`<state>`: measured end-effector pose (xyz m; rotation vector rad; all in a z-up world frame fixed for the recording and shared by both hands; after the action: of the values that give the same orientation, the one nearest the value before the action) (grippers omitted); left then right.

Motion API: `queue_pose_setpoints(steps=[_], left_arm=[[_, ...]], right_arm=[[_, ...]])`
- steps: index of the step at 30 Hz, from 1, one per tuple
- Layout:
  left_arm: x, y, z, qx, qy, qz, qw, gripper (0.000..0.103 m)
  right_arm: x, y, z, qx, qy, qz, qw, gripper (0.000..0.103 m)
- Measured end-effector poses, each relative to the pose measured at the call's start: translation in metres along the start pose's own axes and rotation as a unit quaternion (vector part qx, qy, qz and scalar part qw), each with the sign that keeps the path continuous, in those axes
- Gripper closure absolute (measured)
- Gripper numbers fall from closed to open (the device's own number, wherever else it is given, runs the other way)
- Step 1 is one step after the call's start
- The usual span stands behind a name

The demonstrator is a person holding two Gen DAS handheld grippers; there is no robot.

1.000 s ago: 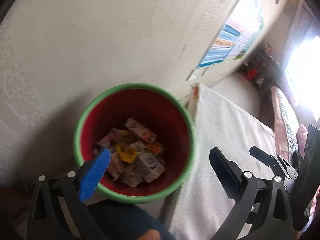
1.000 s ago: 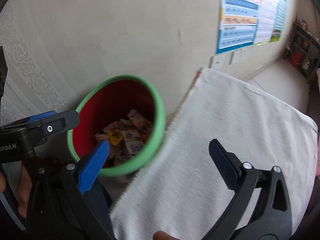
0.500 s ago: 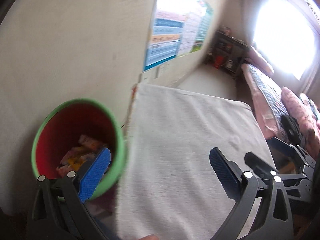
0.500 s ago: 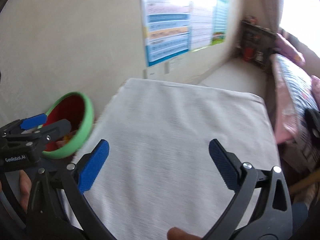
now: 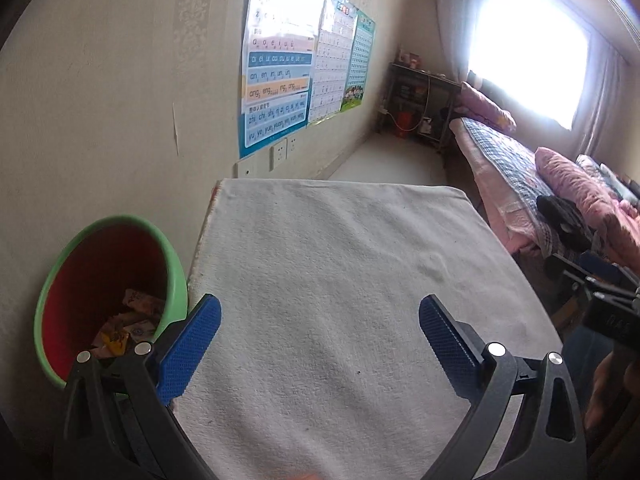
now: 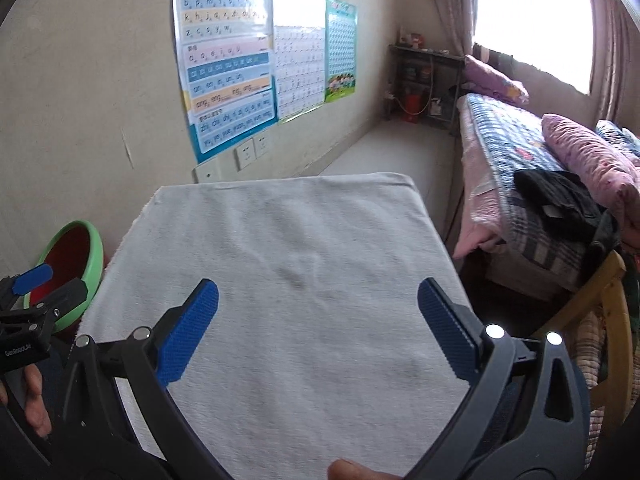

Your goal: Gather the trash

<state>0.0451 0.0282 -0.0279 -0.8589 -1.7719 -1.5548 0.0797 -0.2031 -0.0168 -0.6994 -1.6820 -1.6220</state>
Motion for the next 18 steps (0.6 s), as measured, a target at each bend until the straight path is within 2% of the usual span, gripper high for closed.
queue_pose_setpoints(steps=[2,4,9,18], left_arm=[[0.004,0.001,0.0,-0.001,0.011,-0.009,0.9999,0.008],[0.006,0.003,0.0,0.001,0.004,-0.014,0.9999,0.008],[0.0,-0.001,0.001,0.003,0.009,-0.004,0.9999,0.008],[-0.002,-0.002,-0.006,-0.015,0.011,-0.004,0.9998,0.008]], right_arm=[[0.003,-0.006,-0.005,-0.003,0.001,-0.003,1.0,0.005],[0.002,-0.009,-0.007,-0.008,-0.002,-0.003,1.0,0.005],[-0.005,-0.017,-0.007,-0.007,-0.007,0.011,1.0,0.005],[-0.004,-0.019,-0.003,0.001,-0.006,0.007,1.0,0.005]])
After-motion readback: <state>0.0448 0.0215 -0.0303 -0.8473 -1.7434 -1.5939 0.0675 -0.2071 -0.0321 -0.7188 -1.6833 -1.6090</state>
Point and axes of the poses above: each gripper's, at about its wrist camera, not at the fingertips, and x roughly against the way its jaws point, z to its left, y to its top, the point moved 6 cm from there along -x, roughly the way its jaws point, and after that the axes turned 13 degrees about z, right-handed, at the moved point
